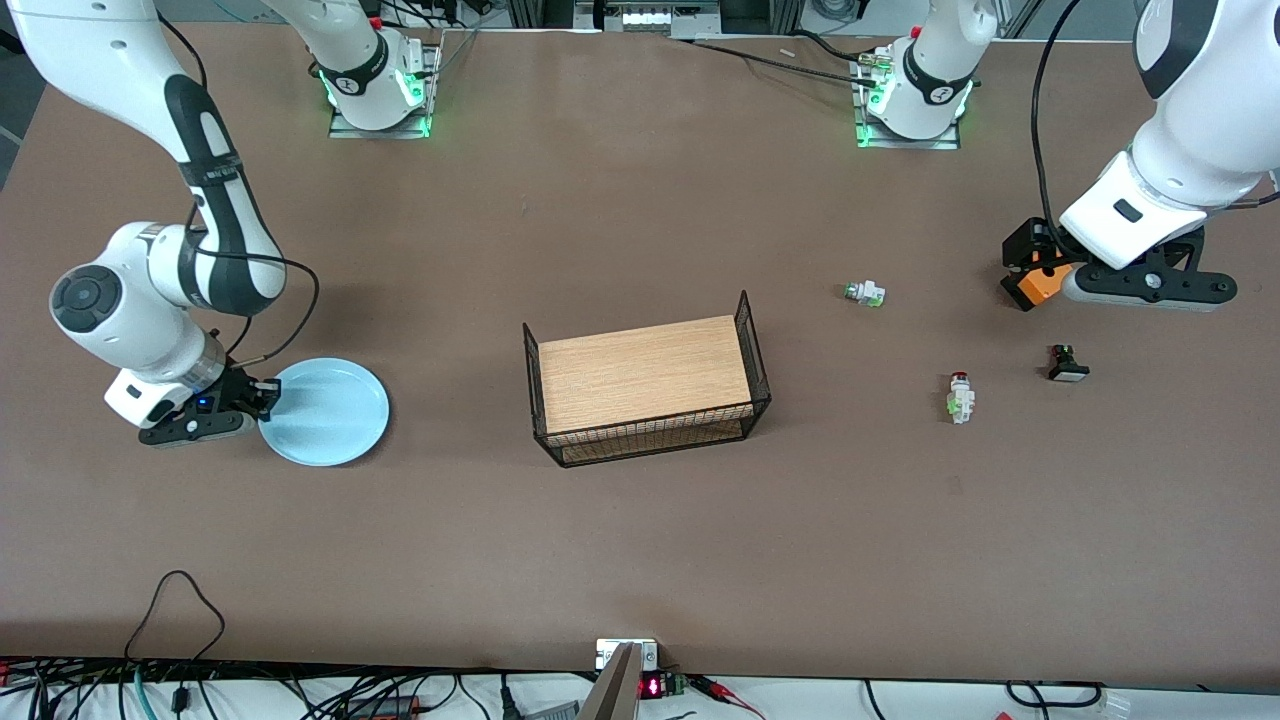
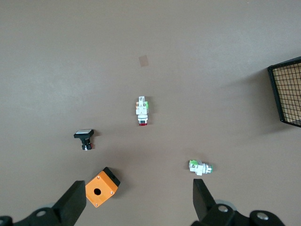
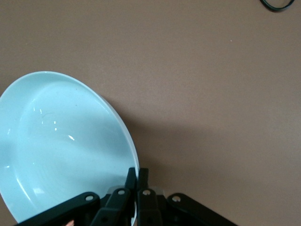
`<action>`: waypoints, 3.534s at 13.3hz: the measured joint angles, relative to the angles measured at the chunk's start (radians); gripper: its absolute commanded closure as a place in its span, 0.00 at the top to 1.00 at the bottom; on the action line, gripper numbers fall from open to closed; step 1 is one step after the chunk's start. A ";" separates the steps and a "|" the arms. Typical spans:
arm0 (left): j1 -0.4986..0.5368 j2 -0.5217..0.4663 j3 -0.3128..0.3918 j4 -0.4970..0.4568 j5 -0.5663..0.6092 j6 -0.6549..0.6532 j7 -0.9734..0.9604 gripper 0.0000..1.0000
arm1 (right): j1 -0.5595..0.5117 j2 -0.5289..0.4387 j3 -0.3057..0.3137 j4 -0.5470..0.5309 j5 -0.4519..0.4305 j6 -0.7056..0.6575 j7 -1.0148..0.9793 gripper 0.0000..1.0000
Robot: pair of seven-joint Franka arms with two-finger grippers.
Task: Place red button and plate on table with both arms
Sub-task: 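Lower the held plate onto the table with the right gripper, then open the right gripper and draw it back from the plate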
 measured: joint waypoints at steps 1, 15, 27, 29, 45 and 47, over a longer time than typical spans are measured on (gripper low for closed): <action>0.000 0.000 0.000 0.000 0.000 0.000 0.000 1.00 | 0.000 0.014 0.000 0.000 0.000 0.023 0.000 0.00; 0.000 0.000 0.000 0.000 0.000 0.000 0.000 1.00 | -0.002 0.136 0.015 -0.025 0.001 0.292 0.000 0.79; -0.001 0.000 -0.001 0.000 0.000 0.000 0.000 1.00 | 0.014 0.130 0.066 -0.043 0.001 0.308 -0.002 1.00; -0.001 0.000 -0.001 0.000 0.000 0.000 0.000 1.00 | 0.036 0.071 0.068 0.029 0.001 0.068 -0.002 1.00; -0.001 0.000 -0.001 0.000 0.000 0.000 0.000 1.00 | 0.039 -0.316 0.004 0.397 -0.045 -0.867 0.018 1.00; -0.001 0.000 -0.001 0.000 0.000 0.000 0.000 1.00 | 0.039 -0.339 0.003 0.396 -0.046 -0.918 0.064 1.00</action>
